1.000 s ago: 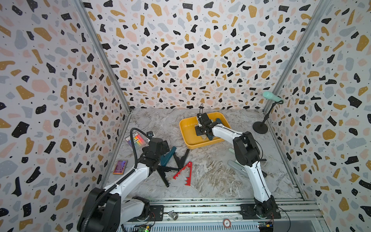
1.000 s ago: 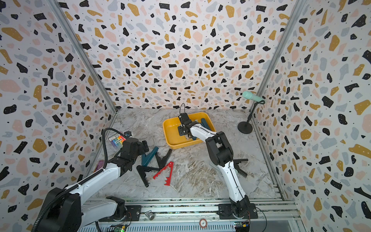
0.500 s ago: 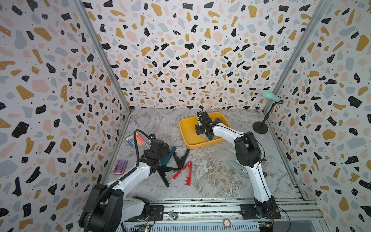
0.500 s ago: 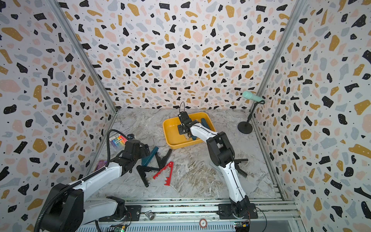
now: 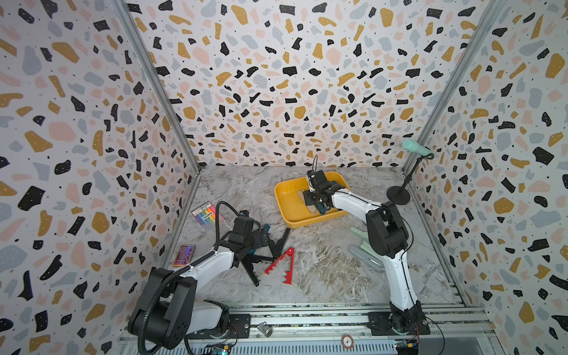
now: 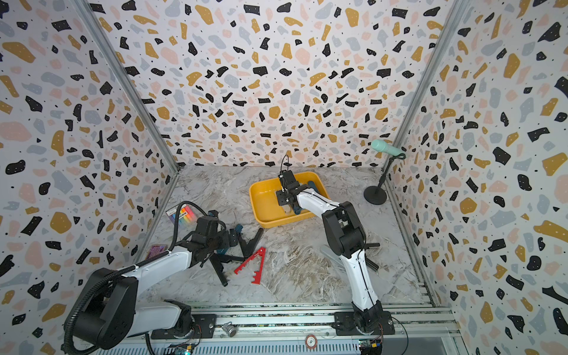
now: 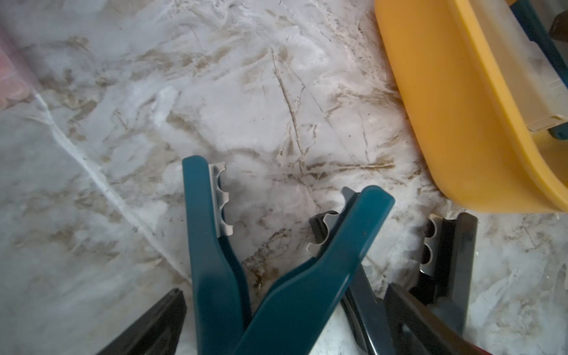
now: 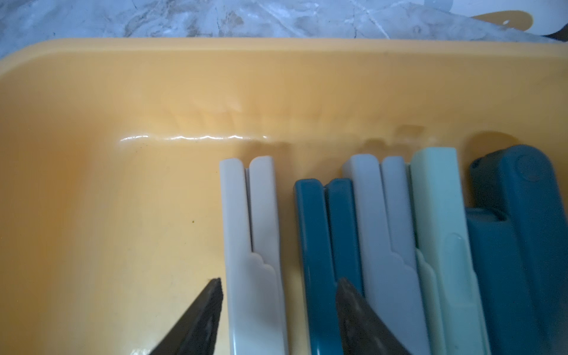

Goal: Put the pruning pliers into the storage box
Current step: Place the pruning pliers in the storage box.

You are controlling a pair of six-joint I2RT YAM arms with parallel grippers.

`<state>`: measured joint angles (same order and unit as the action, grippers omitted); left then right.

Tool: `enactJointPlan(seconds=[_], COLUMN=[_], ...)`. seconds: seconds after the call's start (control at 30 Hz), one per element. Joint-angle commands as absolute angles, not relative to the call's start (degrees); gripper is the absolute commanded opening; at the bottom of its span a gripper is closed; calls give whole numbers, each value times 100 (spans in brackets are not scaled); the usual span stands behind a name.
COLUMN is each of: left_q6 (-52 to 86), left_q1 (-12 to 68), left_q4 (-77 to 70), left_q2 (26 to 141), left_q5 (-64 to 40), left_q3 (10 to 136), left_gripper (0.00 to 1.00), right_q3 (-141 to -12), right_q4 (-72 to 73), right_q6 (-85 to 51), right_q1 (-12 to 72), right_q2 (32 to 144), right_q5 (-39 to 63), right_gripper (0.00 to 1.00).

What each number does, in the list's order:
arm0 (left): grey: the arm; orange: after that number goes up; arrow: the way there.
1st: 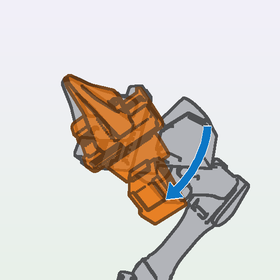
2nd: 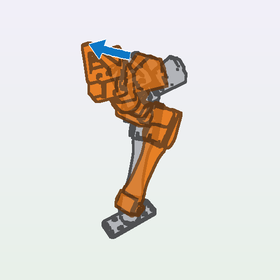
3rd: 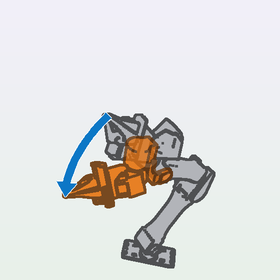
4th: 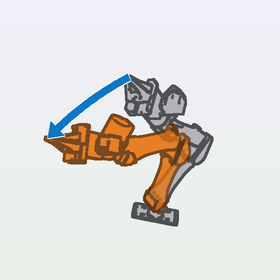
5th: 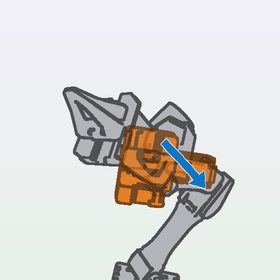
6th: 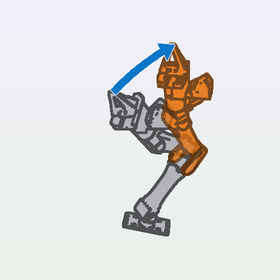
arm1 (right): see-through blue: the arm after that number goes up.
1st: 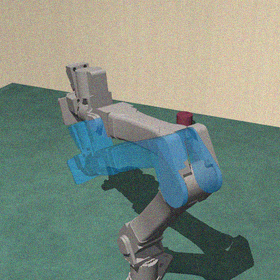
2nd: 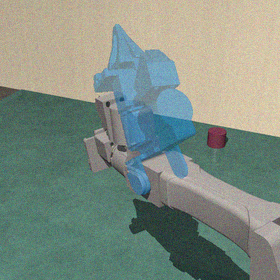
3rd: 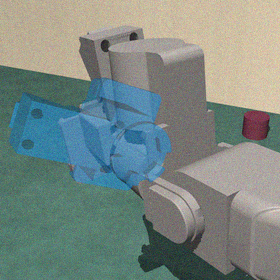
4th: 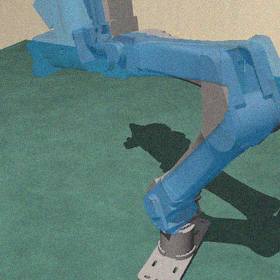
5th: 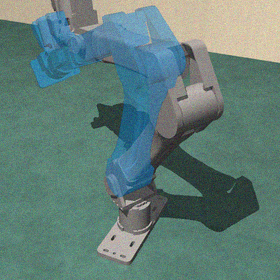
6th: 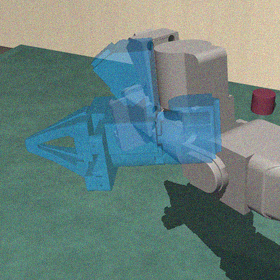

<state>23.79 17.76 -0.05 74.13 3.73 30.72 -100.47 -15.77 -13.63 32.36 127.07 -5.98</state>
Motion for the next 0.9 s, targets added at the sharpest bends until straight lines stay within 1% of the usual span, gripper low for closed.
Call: enactJointPlan(seconds=[0.0,0.3,0.67,0.87], left_q6=[2281,2269,2362,2342], left_q1=[1797,1774,1486,1294], left_q4=[-2,109,-239,-412], left_q2=[7324,7751,8006,8533], left_q5=[304,605,499,503], left_q3=[3047,3189,3117,3327], left_gripper=[99,99,91,90], right_q3=[-9958,-9853,-9797,-9681], right_q4=[-1490,-1481,-1426,-1442], right_q6=[-1377,-1371,-1380,-1380], right_q1=[3218,3189,3174,3189], right_q2=[12322,12236,12190,12065], right_q5=[-615,-624,-585,-586], right_gripper=[62,63,63,64])
